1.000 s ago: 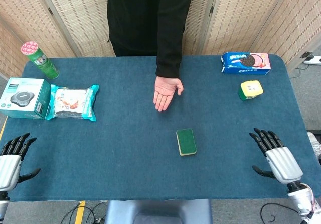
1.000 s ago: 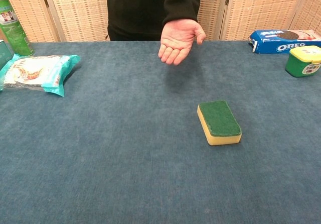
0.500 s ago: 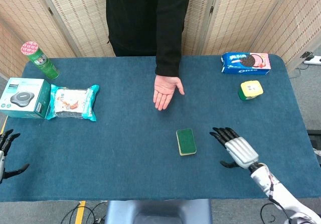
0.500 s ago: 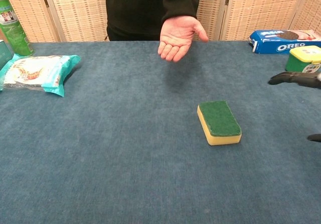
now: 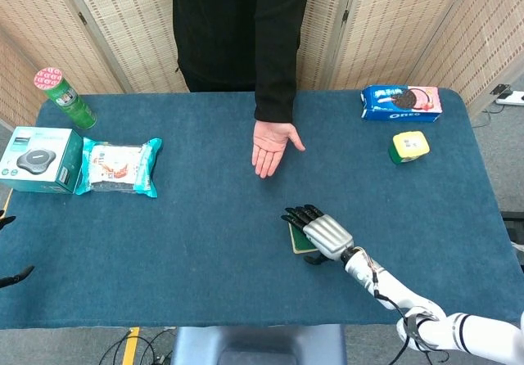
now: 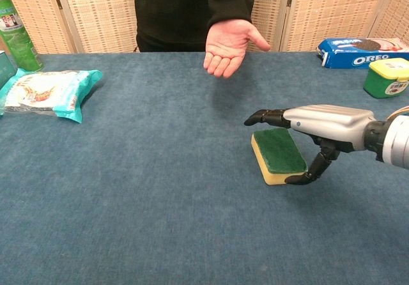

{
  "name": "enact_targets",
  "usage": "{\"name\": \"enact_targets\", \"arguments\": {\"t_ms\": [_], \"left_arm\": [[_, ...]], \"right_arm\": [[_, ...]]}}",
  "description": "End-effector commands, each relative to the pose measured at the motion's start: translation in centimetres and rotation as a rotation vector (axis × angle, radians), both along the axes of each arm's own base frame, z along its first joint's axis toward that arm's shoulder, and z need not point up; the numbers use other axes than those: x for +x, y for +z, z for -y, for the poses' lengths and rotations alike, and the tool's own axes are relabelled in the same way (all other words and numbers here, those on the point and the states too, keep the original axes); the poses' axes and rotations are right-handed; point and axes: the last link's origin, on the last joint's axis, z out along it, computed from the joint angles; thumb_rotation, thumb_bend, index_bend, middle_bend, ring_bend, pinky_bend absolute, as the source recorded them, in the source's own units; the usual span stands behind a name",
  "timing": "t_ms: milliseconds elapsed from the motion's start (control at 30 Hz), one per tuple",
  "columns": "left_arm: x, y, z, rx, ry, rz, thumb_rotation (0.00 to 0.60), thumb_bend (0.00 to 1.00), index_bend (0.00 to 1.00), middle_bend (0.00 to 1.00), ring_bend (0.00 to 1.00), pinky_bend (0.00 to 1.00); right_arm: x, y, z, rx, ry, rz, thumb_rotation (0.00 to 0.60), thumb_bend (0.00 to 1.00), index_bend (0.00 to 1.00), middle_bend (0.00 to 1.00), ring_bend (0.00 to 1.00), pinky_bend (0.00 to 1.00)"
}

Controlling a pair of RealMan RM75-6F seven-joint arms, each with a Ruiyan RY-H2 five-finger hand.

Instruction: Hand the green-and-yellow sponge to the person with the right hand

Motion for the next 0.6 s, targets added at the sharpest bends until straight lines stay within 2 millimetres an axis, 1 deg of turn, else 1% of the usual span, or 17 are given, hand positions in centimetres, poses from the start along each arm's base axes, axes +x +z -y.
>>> {"name": "enact_targets", "arguments": {"t_ms": [33,167,200,233,300,333,367,433,467,533,600], "left_arm": [[0.0,0.1,0.1,-0.002,-0.001,-0.003,0.600,0.20,0.18,0.10,0.11,0.16],[0.0,0.2,0.2,0.002,-0.004,0.003,0.600,0.20,0.18,0.10,0.11,0.16],[0.0,0.3,0.3,0.004,-0.004,0.005,0.600,0.20,0.18,0.10,0.11,0.16],[0.0,0.3,0.3,0.006,-0.004,0.004,0.600,0.20,0.18,0.10,0.11,0.16],[-0.1,0.4,0.3,0.008,-0.001,0.004,0.600,0.20,0.18,0.10,0.11,0.16],[-0.1,0.4,0.4,0.009,0.000,0.003,0.600,0.20,0.18,0.10,0.11,0.16],[-0.2,0.5,0.4,0.013,0.000,0.003,0.600,0.20,0.18,0.10,0.11,0.16],[-0.2,0.6,0.5,0.017,0.000,0.001,0.600,0.20,0.18,0.10,0.11,0.16],[-0.2,0.6,0.6,0.020,-0.001,-0.004,0.600,0.20,0.18,0.10,0.11,0.16],[-0.1,0.7,0.7,0.025,-0.001,-0.012,0.600,0.20,0.18,0.10,0.11,0.16],[-0.1,0.7,0.8,0.026,-0.004,-0.017,0.600,0.20,0.18,0.10,0.11,0.16]], "right_arm": [[0.1,-0.6,0.8,-0.009,-0.008,-0.021,0.600,0.20,0.00,0.00,0.00,0.00],[0.0,-1.3,1.5,-0.001,-0.036,-0.035,0.600,0.21,0.00,0.01,0.00,0.00],[0.1,-1.4,1.7,-0.001,-0.037,-0.037,0.600,0.22,0.00,0.03,0.00,0.00],[0.1,-1.5,1.8,-0.002,-0.039,-0.037,0.600,0.23,0.02,0.07,0.01,0.00],[0.0,-1.8,2.0,0.002,-0.046,-0.042,0.600,0.26,0.10,0.17,0.05,0.01],[0.0,-1.8,2.1,-0.001,-0.045,-0.042,0.600,0.28,0.17,0.22,0.10,0.04],[0.1,-1.9,2.2,-0.007,-0.041,-0.041,0.600,0.30,0.20,0.26,0.13,0.07],[0.2,-1.7,2.1,-0.021,-0.033,-0.026,0.600,0.35,0.32,0.37,0.26,0.18],[0.4,-1.4,1.9,-0.039,-0.024,-0.011,0.600,0.37,0.38,0.41,0.31,0.22],[0.6,-0.6,1.6,-0.070,-0.001,0.011,0.600,0.39,0.44,0.45,0.36,0.26],[0.8,0.7,1.0,-0.111,0.027,0.041,0.600,0.39,0.46,0.47,0.37,0.27]]}}
